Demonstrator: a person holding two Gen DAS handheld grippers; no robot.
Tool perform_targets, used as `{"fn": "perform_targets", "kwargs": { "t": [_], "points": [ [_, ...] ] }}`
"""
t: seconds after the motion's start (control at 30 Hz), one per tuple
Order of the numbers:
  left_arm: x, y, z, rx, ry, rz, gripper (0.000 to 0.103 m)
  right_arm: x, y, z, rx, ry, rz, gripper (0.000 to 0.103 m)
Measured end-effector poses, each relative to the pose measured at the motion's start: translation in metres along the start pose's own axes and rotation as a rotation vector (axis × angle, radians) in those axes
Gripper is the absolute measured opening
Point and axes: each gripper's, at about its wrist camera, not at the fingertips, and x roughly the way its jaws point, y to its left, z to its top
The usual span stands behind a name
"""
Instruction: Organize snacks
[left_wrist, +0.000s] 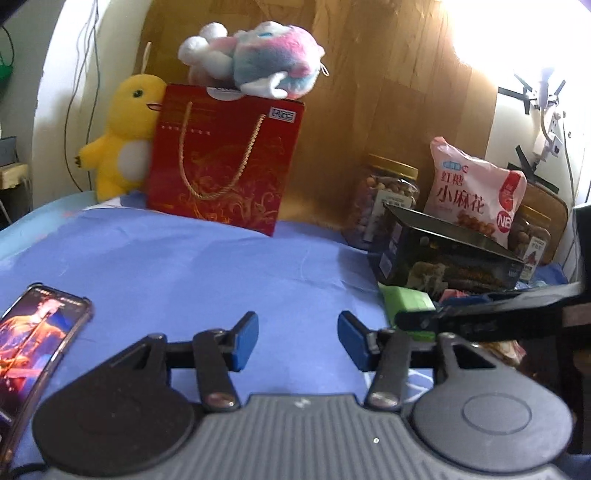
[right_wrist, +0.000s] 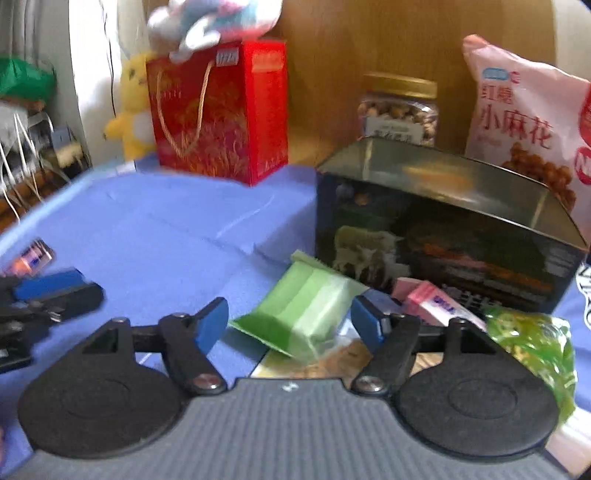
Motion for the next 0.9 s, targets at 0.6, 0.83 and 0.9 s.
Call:
{"fn": "perform_targets", "kwargs": {
  "t": [0.6,0.83,0.9],
  "points": [
    [-0.003,0.056,0.001,-0.334,-0.074,-0.127,0.053,-0.042,-0.021,-0.039,0.272,0.082,0.419,0.053],
    [-0.004,0.046,0.003,-0.270,0.014,-0.185,0.053,-0.080,0.014,-0.054,0.039,-0.039,0.360,0.052],
    [-0.010,0.039,0.002,-0.232,0.045,-0.197,0.053,-0.074,0.026,-0.061,-0.002,0.000,0.360,0.053]
  ]
}}
